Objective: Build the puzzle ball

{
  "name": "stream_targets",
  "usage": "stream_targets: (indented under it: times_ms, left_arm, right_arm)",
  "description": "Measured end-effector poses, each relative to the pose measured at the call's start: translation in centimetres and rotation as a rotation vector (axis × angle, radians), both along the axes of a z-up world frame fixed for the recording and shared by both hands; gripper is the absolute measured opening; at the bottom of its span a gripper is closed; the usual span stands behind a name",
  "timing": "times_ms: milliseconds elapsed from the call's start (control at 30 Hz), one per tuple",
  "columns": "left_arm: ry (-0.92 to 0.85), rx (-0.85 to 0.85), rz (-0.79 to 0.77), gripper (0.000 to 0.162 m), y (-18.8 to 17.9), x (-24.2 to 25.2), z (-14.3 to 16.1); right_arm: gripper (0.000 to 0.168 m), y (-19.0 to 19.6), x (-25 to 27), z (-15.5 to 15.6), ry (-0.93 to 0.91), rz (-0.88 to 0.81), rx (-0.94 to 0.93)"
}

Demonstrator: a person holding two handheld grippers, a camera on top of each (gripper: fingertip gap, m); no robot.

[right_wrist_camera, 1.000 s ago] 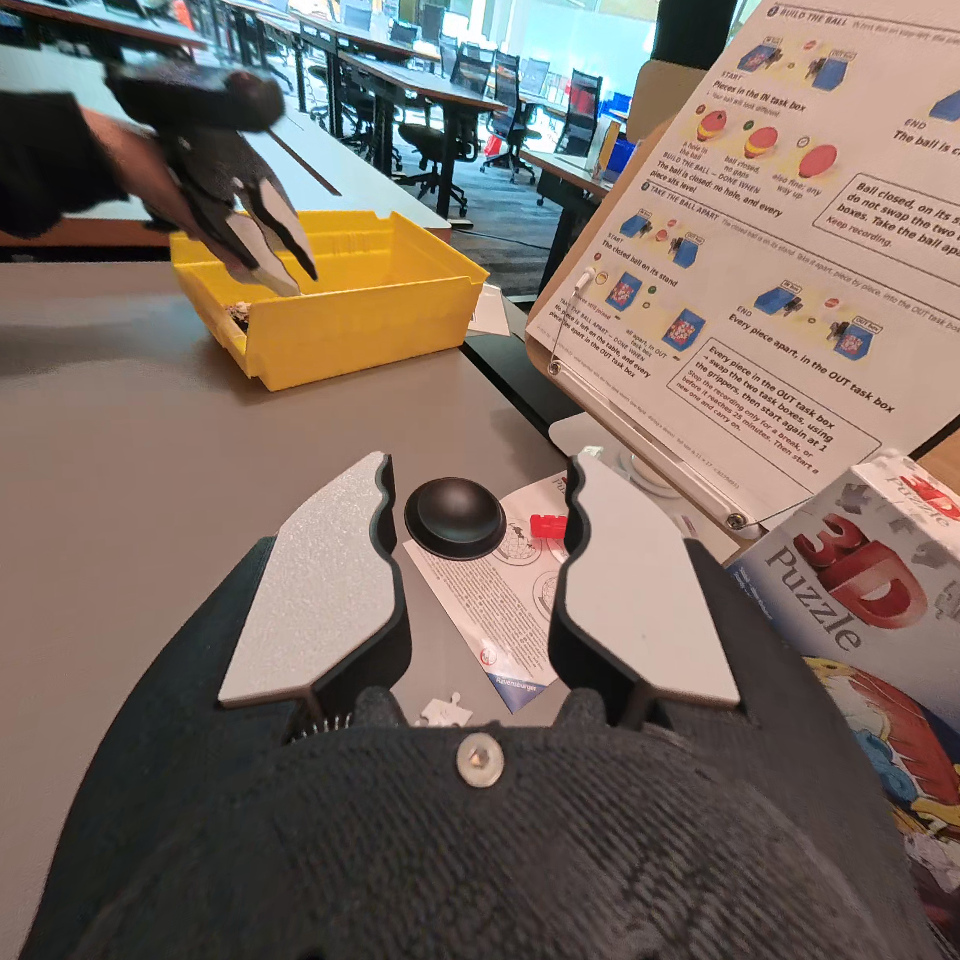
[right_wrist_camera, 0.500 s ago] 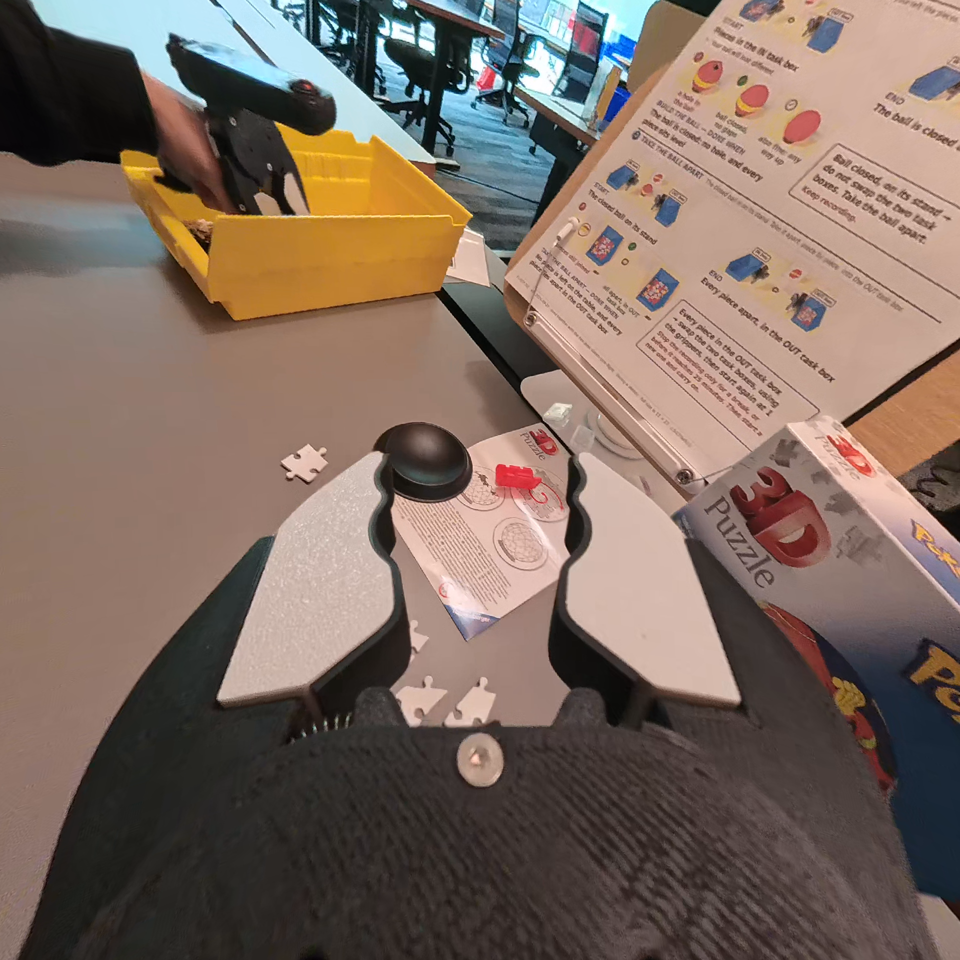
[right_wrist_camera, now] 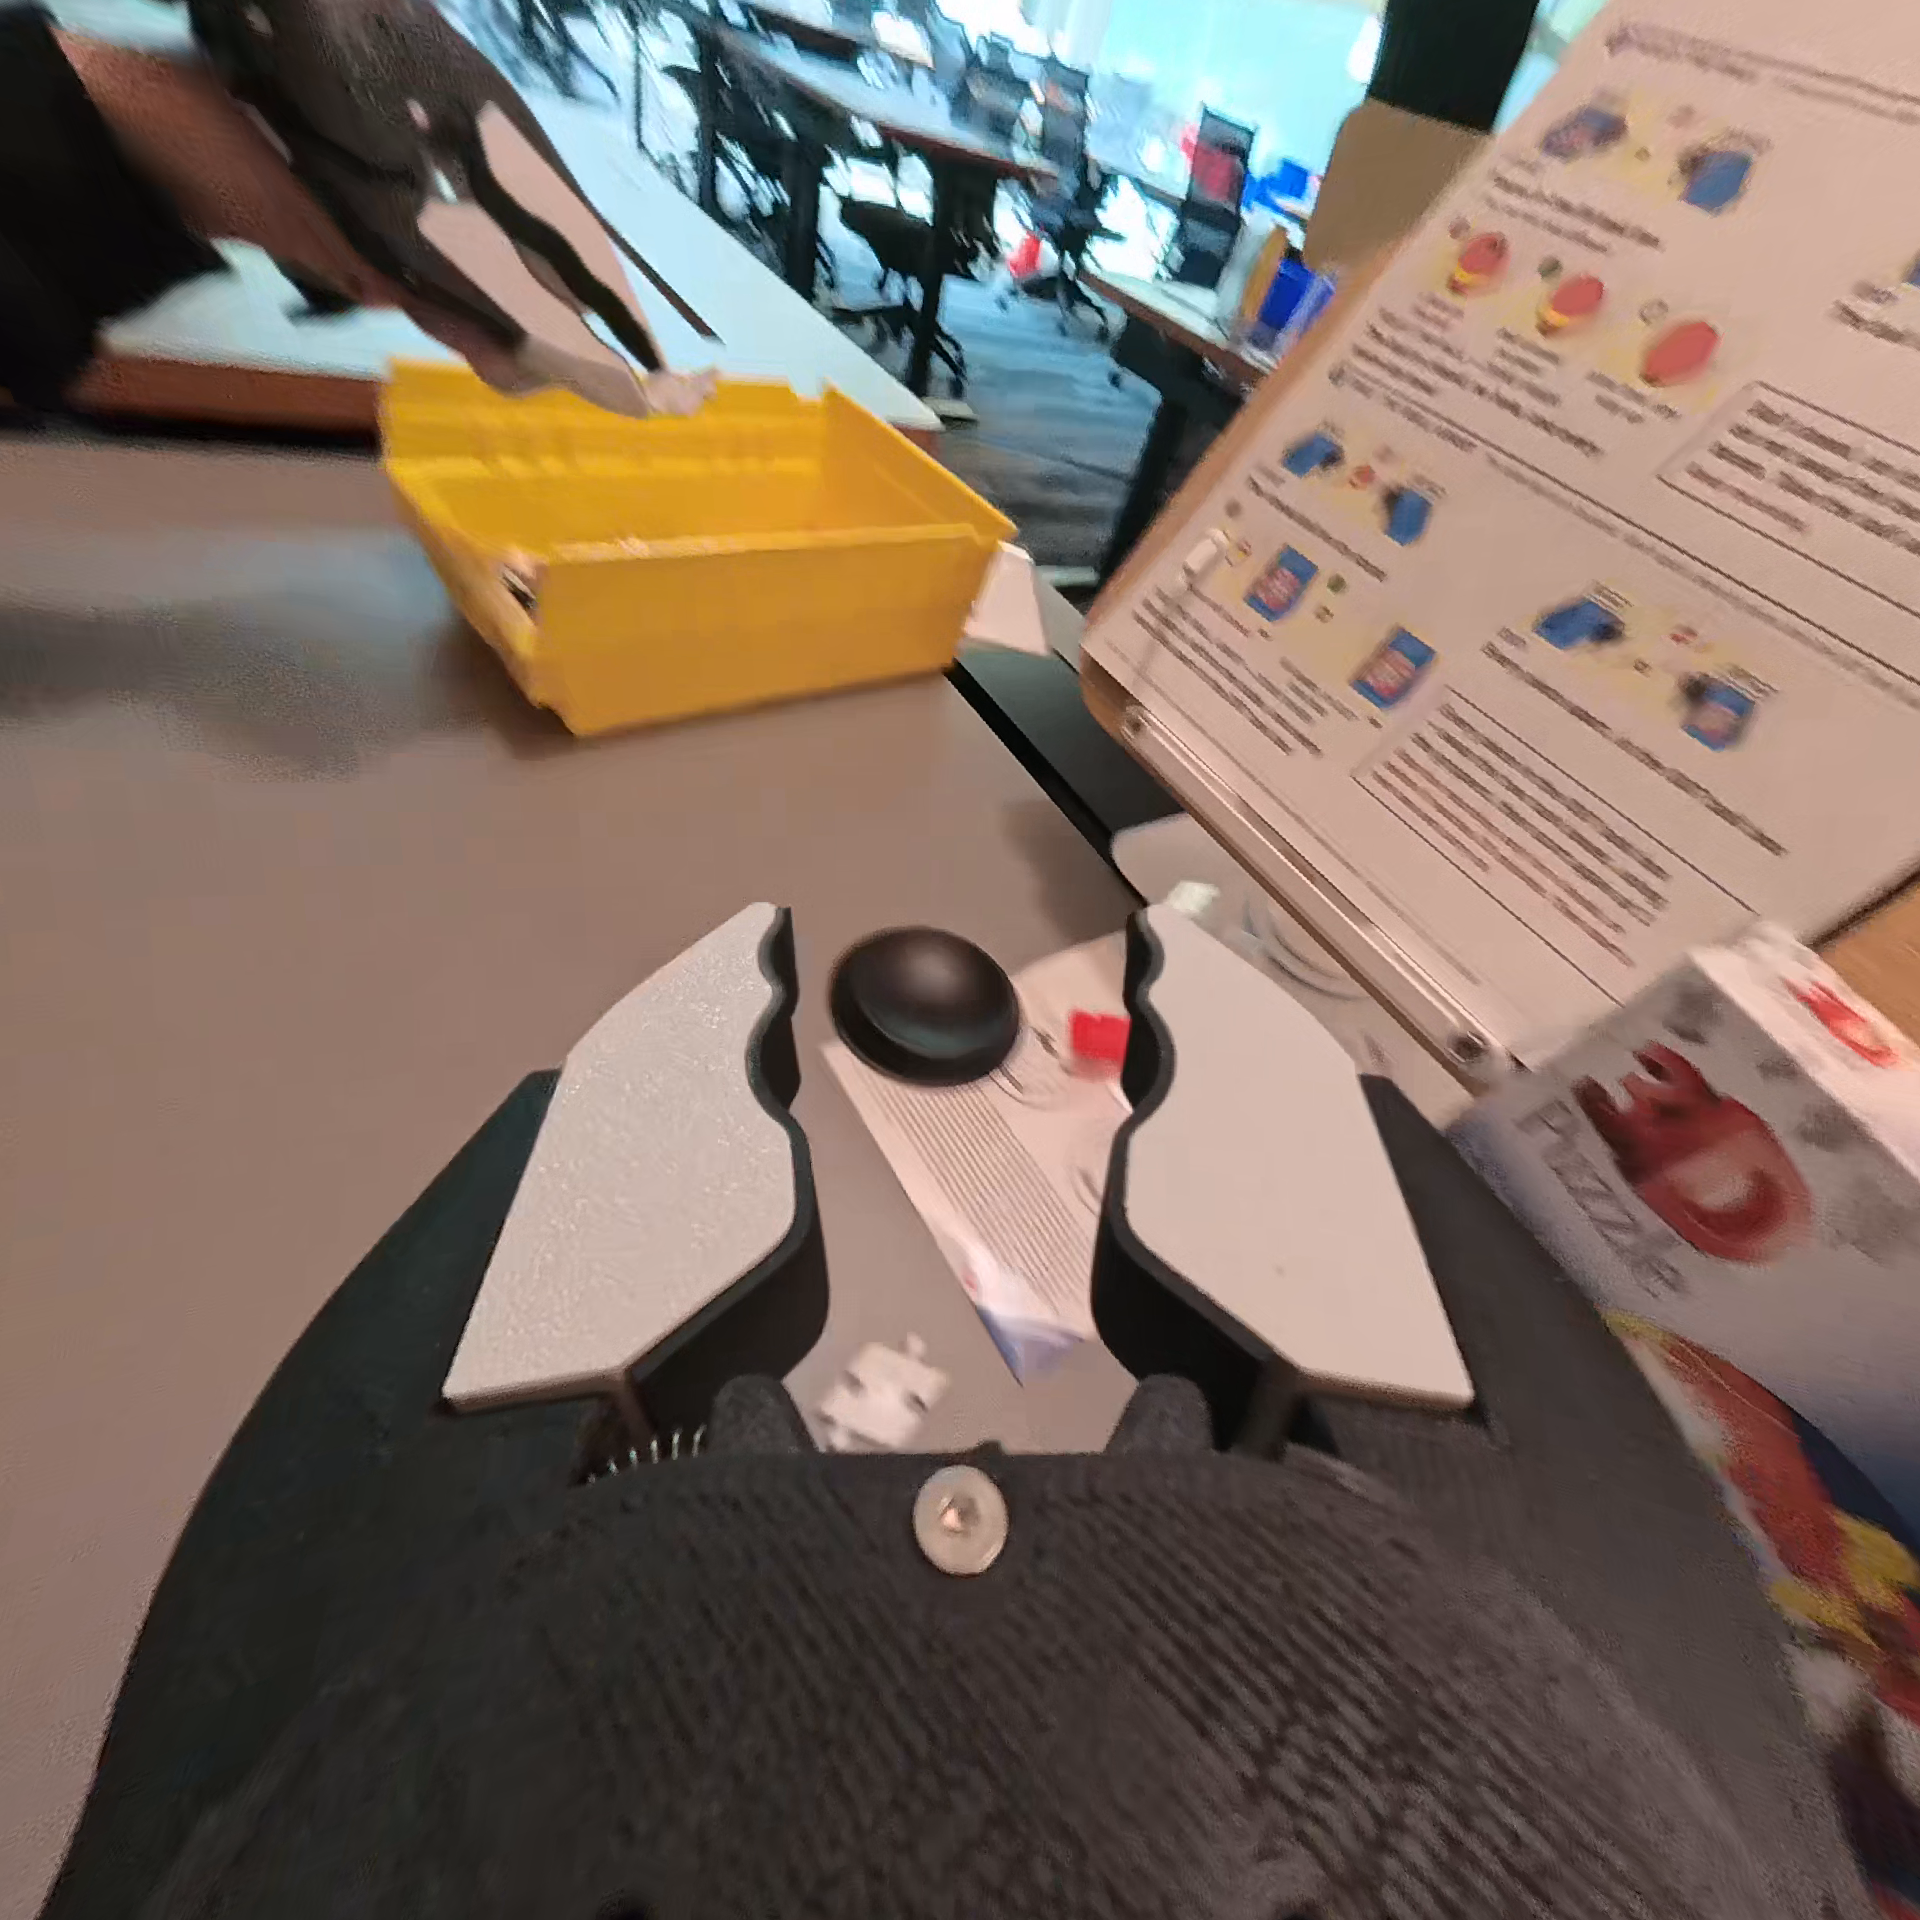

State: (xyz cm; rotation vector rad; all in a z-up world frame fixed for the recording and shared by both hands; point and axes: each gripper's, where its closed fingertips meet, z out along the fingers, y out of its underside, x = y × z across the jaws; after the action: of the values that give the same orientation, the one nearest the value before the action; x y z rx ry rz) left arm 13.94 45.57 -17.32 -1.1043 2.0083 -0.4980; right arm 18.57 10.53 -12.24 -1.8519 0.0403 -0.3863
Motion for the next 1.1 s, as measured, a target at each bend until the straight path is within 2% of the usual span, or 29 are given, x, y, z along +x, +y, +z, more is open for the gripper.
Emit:
stream_targets:
  times_ms: [33, 133, 233, 333, 433, 567, 667, 767, 833, 933, 1000, 1100]
  left_arm:
    - [-0.057, 0.010, -0.057, 0.017, -2.3, -0.5, 1.7]
    - [-0.232, 0.012, -0.229, 0.017, -10.6, -2.2, 4.9]
    - [-0.380, 0.061, -0.351, 0.017, -17.8, -3.6, 5.2]
    - [-0.472, 0.188, -0.374, 0.017, -21.3, -4.2, 4.2]
    - [-0.487, 0.184, -0.424, 0.017, -24.0, -4.8, 2.9]
    - [-0.498, 0.145, -0.465, 0.017, -25.8, -5.4, 2.5]
    - [-0.507, 0.131, -0.483, 0.017, -26.4, -5.6, 2.3]
    - [-0.522, 0.137, -0.487, 0.017, -26.7, -5.7, 2.4]
    - [-0.523, 0.126, -0.488, 0.017, -26.8, -5.6, 2.4]
    - [-0.526, 0.090, -0.494, 0.017, -27.3, -5.6, 2.4]
    - [-0.530, 0.043, -0.492, 0.016, -27.7, -5.6, 2.4]
    - [-0.543, -0.051, -0.470, 0.037, -27.6, -5.7, 2.5]
  right_arm:
    - [0.059, 0.9, -0.8, 0.4, 0.028, 0.033, 0.036]
    - [0.056, 3.8, -3.9, 1.0, 0.148, 0.150, 0.105]
    - [0.053, 6.1, -6.8, 1.4, 0.274, 0.253, 0.154]
    - [0.047, 7.2, -8.6, 1.2, 0.377, 0.308, 0.160]
    - [0.041, 7.6, -9.2, 0.1, 0.409, 0.297, 0.125]
    - [0.035, 7.6, -9.6, -0.9, 0.438, 0.287, 0.093]
    - [0.022, 7.6, -10.2, -0.8, 0.478, 0.315, 0.105]
    - [0.021, 7.6, -10.7, -1.3, 0.480, 0.325, 0.071]
    - [0.004, 7.5, -10.4, -1.6, 0.463, 0.303, 0.050]
    - [0.003, 7.0, -10.2, -1.7, 0.473, 0.289, 0.044]
    - [0.003, 5.8, -9.6, -1.7, 0.498, 0.252, 0.057]
    - [0.003, 0.9, -7.4, -1.5, 0.538, 0.122, 0.098]
